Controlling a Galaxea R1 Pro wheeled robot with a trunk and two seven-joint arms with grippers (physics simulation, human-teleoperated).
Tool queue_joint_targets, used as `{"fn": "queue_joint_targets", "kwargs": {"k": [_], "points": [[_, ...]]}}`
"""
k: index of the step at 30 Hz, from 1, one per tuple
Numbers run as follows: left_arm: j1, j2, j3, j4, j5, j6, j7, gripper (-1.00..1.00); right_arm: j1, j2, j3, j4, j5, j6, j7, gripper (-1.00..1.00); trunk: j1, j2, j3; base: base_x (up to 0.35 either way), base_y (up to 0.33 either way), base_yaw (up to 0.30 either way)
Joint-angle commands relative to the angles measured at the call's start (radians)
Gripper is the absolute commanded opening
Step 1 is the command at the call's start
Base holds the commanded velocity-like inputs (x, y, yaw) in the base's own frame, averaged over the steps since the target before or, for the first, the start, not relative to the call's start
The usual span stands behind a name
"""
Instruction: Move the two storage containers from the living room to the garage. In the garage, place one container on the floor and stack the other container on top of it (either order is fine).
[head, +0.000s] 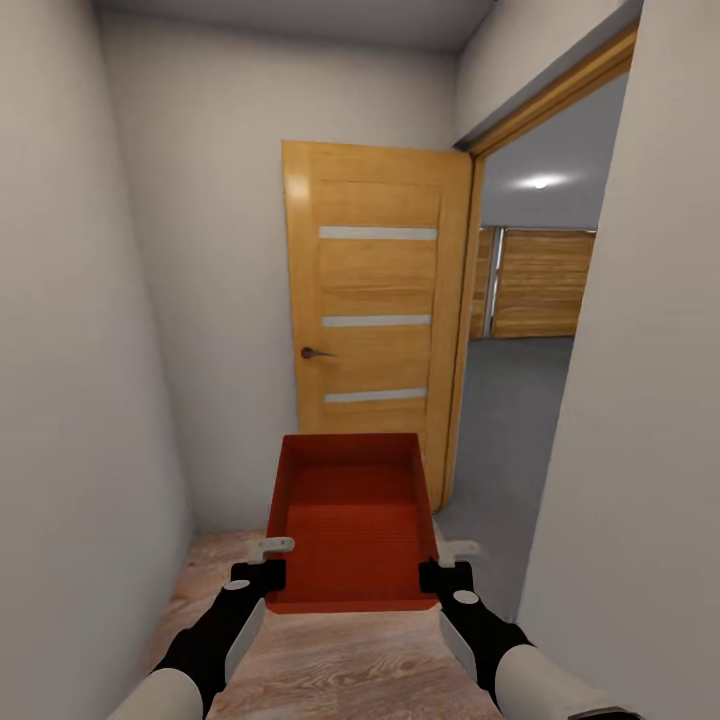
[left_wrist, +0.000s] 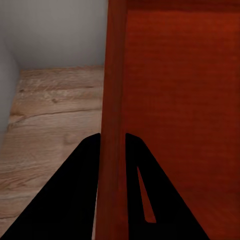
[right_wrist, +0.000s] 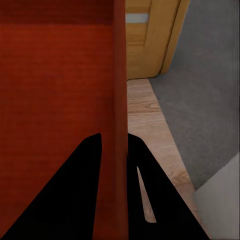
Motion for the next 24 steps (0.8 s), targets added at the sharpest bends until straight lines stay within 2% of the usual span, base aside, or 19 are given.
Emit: {"fn": "queue_joint_targets", "kwargs": {"k": [1, 15, 24], "points": [[0.000, 0.002, 0.017, -0.005, -0.015, -0.048, 0.018, -1.00, -0.001, -0.001, -0.043, 0.003, -0.009, -0.004, -0.102, -1.00, 0.000, -0.001, -0.001, 0.000, 0.000, -0.287], [0.000, 0.002, 0.017, 0.000, -0.015, -0.048, 0.018, -1.00, -0.001, -0.001, -0.043, 0.003, -0.009, -0.004, -0.102, -1.00, 0.000, -0.001, -0.001, 0.022, 0.006, -0.287], [0.000, 0.002, 0.017, 0.006, -0.013, -0.048, 0.018, -1.00, -0.001, -0.001, -0.043, 0.003, -0.009, -0.004, -0.102, -1.00, 0.000, -0.001, -0.001, 0.199, 0.191, -0.287]]}}
